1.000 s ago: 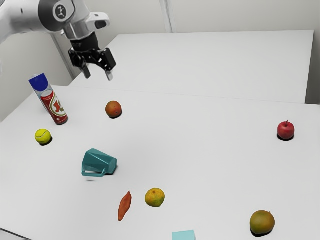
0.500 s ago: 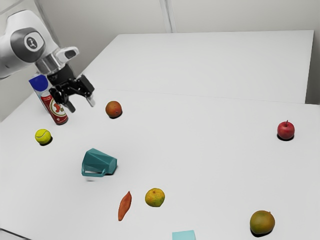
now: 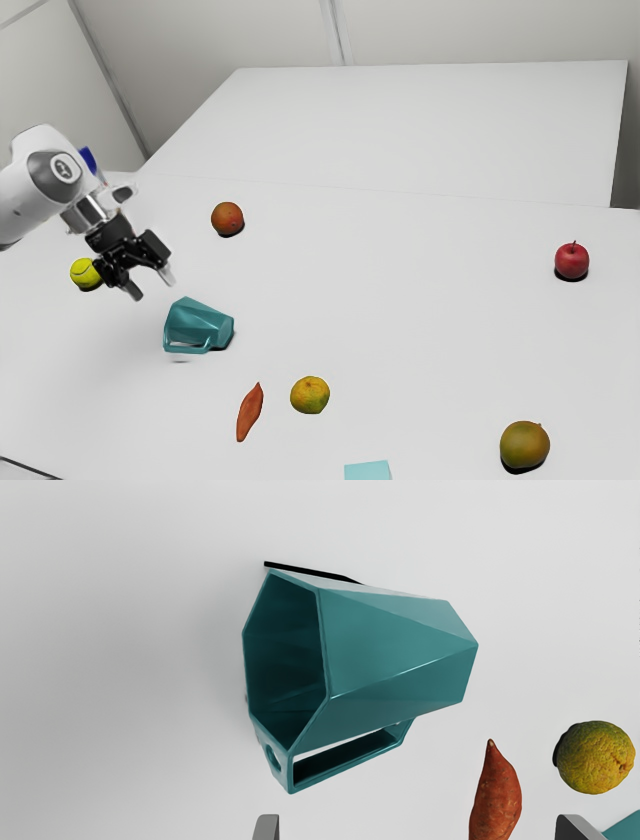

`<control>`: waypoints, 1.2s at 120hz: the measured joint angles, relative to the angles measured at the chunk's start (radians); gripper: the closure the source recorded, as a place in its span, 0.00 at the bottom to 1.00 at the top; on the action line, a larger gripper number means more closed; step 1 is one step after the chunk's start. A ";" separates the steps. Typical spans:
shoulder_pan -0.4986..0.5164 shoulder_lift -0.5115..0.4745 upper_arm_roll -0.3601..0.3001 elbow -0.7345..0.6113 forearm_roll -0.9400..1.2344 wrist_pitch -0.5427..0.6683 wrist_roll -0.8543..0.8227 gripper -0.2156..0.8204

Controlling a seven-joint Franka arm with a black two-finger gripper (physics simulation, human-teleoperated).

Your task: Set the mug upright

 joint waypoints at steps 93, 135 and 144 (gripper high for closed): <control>0.055 0.159 -0.001 -0.022 -0.193 0.113 0.448 0.21; 0.055 0.176 -0.009 -0.024 -0.270 0.059 0.511 0.49; 0.055 0.176 -0.009 -0.023 -0.274 0.049 0.520 0.59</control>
